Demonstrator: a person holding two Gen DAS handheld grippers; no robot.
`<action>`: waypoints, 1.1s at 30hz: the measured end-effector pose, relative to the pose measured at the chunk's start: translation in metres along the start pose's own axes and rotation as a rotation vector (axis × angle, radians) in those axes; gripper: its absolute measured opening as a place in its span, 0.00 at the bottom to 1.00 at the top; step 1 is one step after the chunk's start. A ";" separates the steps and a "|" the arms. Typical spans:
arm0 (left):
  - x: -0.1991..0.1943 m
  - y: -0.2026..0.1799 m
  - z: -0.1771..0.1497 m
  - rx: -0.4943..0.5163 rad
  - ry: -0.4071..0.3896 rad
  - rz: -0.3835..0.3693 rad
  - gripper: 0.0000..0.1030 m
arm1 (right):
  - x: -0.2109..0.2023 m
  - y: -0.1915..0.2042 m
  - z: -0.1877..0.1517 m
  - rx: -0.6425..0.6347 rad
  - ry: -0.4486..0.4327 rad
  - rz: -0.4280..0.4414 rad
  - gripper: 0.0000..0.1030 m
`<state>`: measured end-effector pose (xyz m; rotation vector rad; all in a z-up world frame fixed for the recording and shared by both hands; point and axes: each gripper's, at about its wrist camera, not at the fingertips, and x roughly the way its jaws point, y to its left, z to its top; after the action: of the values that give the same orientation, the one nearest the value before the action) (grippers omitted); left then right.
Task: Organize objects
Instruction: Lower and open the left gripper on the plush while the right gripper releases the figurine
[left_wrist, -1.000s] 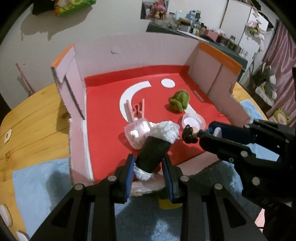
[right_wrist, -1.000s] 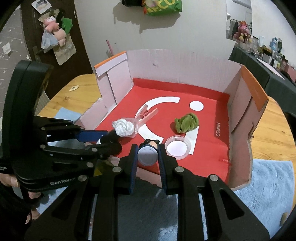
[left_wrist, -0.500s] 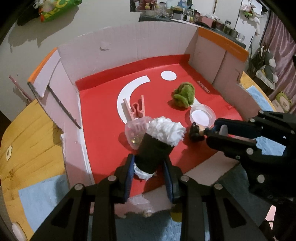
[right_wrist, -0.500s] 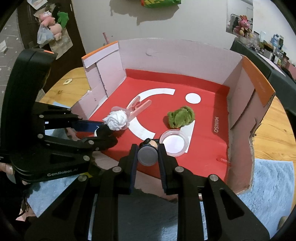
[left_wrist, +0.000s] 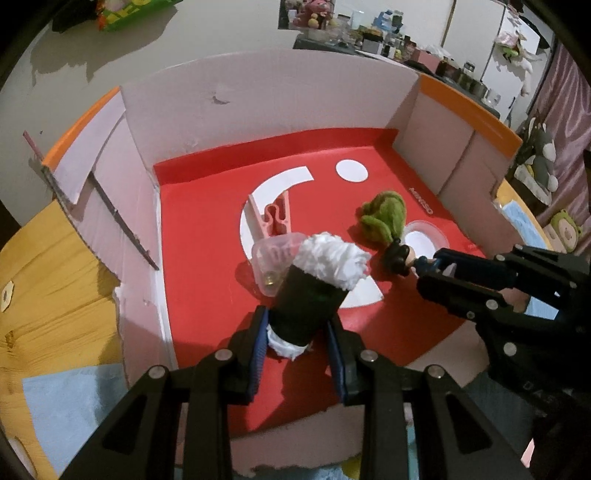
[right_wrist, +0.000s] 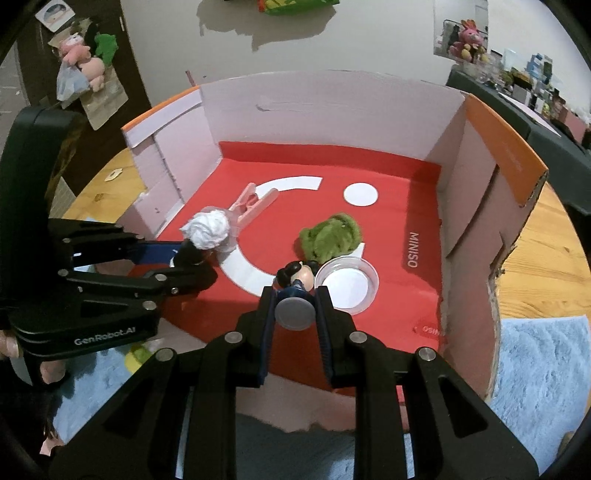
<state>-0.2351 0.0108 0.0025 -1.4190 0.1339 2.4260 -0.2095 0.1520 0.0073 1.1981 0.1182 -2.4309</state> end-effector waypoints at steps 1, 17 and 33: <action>0.001 0.001 0.001 -0.007 -0.001 -0.001 0.30 | 0.001 -0.001 0.000 0.004 -0.002 -0.003 0.19; 0.005 0.004 0.002 -0.050 -0.026 -0.013 0.30 | 0.011 -0.007 -0.001 0.024 0.007 -0.013 0.20; 0.007 0.004 0.005 -0.064 -0.035 -0.016 0.41 | 0.011 -0.008 -0.001 0.025 0.011 -0.010 0.20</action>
<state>-0.2435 0.0095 -0.0012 -1.3981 0.0372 2.4614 -0.2177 0.1560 -0.0023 1.2247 0.0977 -2.4418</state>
